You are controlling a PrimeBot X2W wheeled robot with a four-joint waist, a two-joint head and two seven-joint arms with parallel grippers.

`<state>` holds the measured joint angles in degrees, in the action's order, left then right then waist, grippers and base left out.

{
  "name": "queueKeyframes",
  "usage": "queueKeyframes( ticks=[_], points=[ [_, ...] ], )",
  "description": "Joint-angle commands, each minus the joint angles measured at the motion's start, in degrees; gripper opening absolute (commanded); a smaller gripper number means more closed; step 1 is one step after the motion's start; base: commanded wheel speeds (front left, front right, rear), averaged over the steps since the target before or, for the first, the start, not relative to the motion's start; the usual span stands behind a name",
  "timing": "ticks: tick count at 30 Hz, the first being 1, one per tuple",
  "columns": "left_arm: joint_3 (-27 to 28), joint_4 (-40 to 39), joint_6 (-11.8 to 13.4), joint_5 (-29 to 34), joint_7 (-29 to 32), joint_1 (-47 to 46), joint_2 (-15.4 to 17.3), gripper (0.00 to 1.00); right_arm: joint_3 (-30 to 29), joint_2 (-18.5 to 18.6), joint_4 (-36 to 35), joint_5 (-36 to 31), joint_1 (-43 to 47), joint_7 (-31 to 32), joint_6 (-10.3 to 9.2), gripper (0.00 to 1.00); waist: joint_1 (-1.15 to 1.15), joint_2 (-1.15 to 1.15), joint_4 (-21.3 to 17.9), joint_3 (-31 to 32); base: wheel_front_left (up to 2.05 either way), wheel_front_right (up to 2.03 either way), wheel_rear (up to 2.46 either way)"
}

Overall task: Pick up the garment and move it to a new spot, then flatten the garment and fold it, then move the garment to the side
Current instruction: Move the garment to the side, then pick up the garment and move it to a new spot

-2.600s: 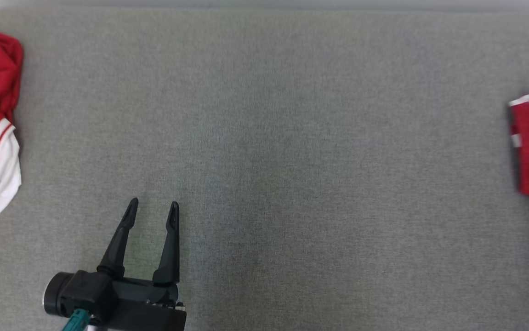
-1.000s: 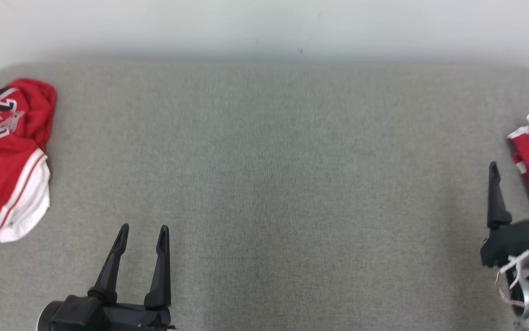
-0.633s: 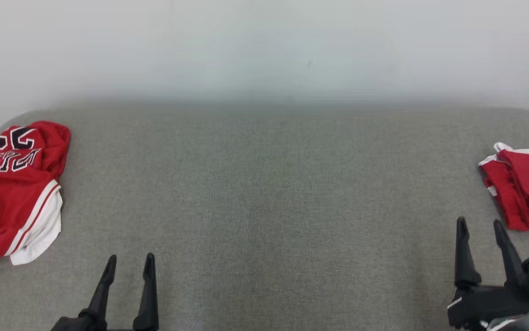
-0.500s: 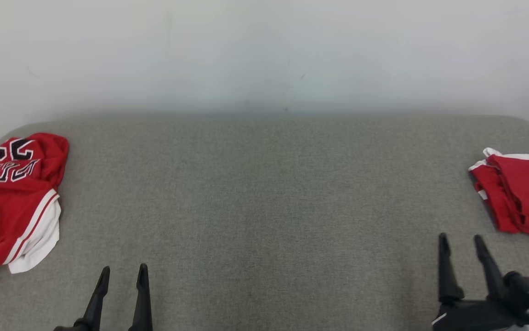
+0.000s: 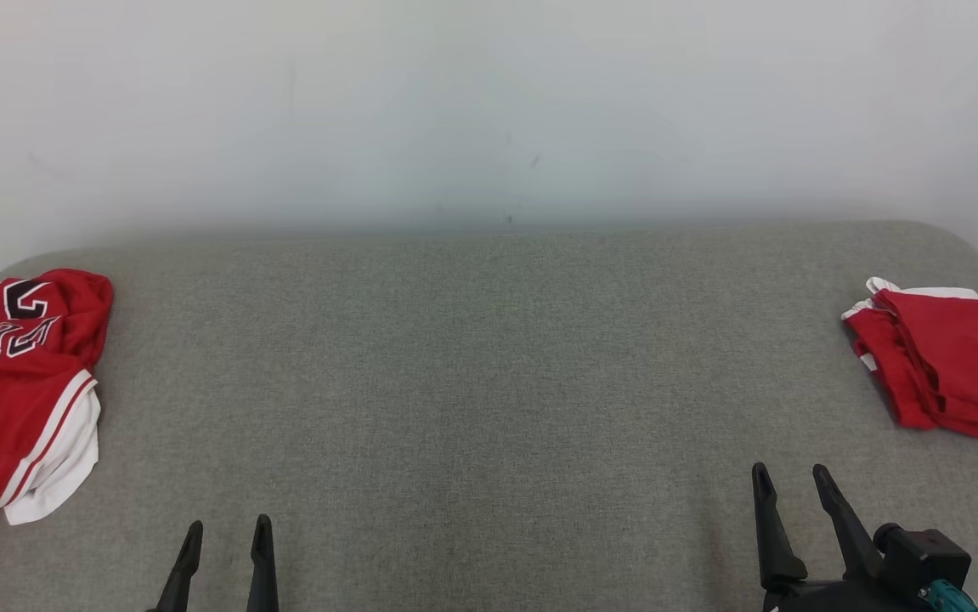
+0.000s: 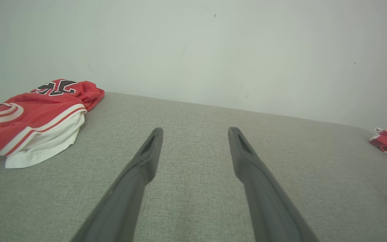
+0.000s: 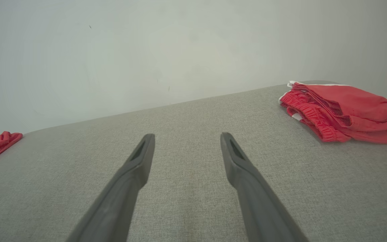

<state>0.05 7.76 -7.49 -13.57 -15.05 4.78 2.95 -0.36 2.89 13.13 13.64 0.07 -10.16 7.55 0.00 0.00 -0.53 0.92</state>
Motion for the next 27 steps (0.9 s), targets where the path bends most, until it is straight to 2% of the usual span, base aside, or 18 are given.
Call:
queueKeyframes(
  ticks=[1,16,27],
  points=[
    [-0.2,0.0,0.1,-0.2,-0.2,0.4,-0.1,1.0,-0.1,0.0,0.0,0.1,-0.2,-0.3,-0.14,1.0,0.0,0.0,0.2,-0.1,0.0,0.0,0.0],
    [-0.4,-0.3,0.6,0.3,-0.2,0.8,-0.1,1.0,-0.4,0.0,0.6,0.7,0.1,-0.4,-0.14,1.0,0.0,0.0,2.0,0.0,0.0,0.0,0.0],
    [0.0,0.1,0.6,0.6,-0.2,0.9,-0.1,1.0,0.3,0.0,0.8,1.5,1.1,-0.2,-0.14,1.0,0.0,0.0,8.3,0.2,0.0,0.0,0.0]
  ],
)
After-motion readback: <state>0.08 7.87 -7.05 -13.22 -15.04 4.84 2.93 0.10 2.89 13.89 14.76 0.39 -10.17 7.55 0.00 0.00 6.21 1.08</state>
